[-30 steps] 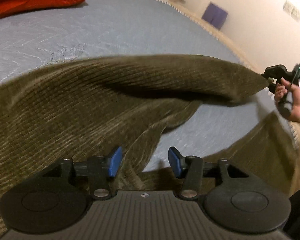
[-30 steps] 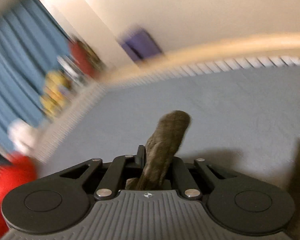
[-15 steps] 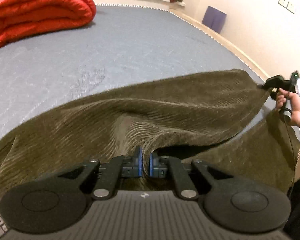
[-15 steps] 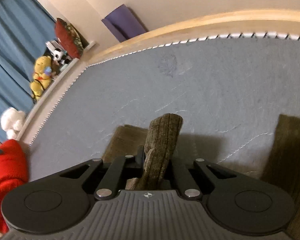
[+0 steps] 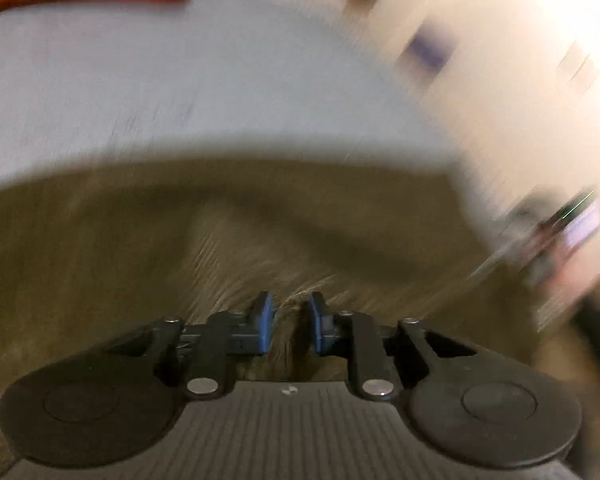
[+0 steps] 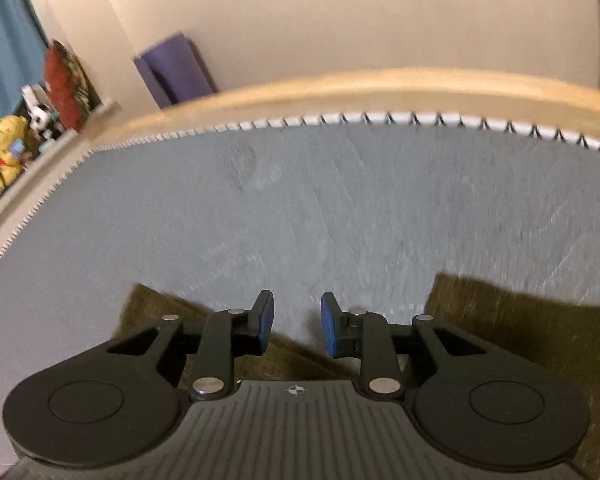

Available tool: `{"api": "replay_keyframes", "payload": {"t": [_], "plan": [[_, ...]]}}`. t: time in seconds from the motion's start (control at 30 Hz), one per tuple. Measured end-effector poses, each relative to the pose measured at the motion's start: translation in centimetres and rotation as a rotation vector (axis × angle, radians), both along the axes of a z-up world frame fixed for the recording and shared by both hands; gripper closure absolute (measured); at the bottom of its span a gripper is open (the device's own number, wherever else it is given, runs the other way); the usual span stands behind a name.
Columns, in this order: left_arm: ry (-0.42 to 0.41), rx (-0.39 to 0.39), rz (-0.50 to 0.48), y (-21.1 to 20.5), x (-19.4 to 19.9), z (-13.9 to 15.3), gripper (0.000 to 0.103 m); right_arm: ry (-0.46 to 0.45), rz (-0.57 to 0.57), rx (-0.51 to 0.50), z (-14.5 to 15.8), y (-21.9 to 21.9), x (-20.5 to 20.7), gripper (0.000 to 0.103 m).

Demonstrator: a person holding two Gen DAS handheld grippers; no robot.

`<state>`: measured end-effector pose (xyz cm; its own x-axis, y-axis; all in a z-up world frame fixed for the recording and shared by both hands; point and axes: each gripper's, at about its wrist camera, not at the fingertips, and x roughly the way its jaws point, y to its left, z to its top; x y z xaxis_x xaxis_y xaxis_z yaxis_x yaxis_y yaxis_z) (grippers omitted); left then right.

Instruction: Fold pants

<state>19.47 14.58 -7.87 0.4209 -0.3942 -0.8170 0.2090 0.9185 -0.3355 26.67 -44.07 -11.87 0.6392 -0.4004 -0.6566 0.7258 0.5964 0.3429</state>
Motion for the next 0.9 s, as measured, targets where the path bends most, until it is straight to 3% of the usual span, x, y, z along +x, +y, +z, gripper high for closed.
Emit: {"api": "replay_keyframes", "payload": {"t": [0.03,0.07,0.17,0.2,0.27,0.43,0.6,0.77,0.8,0.87,0.9], "plan": [[0.026,0.086,-0.026,-1.1,0.0,-1.3,0.082,-0.022,0.008,0.005,0.6,0.3,-0.4,0.075],[0.015,0.122,-0.044,-1.8,-0.1,-1.7,0.082,-0.055,0.02,0.021,1.4,0.5,-1.0,0.075],[-0.063,0.066,0.034,-1.4,-0.7,0.6,0.08,-0.159,0.086,0.045,3.9,1.8,-3.1,0.073],[-0.106,0.049,0.048,-1.1,-1.1,1.6,0.074,-0.194,0.118,0.044,4.9,2.5,-3.8,0.07],[-0.192,0.047,0.076,-0.7,-2.2,3.2,0.069,-0.249,0.181,0.038,6.8,3.9,-5.3,0.067],[-0.282,0.045,0.134,-0.9,-4.7,5.5,0.063,-0.361,0.363,-0.019,12.6,9.2,-9.6,0.058],[-0.381,0.056,0.18,-1.3,-7.5,8.1,0.056,-0.437,0.546,-0.096,17.2,14.6,-13.7,0.047],[-0.485,0.072,0.158,-0.5,-12.4,11.6,0.051,-0.457,0.742,-0.165,18.5,20.1,-18.2,0.042],[-0.486,0.068,0.147,0.0,-13.2,11.8,0.053,-0.453,0.774,-0.161,18.4,21.0,-19.0,0.042],[-0.457,0.068,0.13,1.7,-14.4,12.5,0.074,-0.432,0.835,-0.145,17.9,22.7,-20.3,0.042],[-0.437,0.072,0.134,2.7,-14.9,12.9,0.09,-0.424,0.866,-0.138,17.9,23.7,-21.2,0.042]]}}
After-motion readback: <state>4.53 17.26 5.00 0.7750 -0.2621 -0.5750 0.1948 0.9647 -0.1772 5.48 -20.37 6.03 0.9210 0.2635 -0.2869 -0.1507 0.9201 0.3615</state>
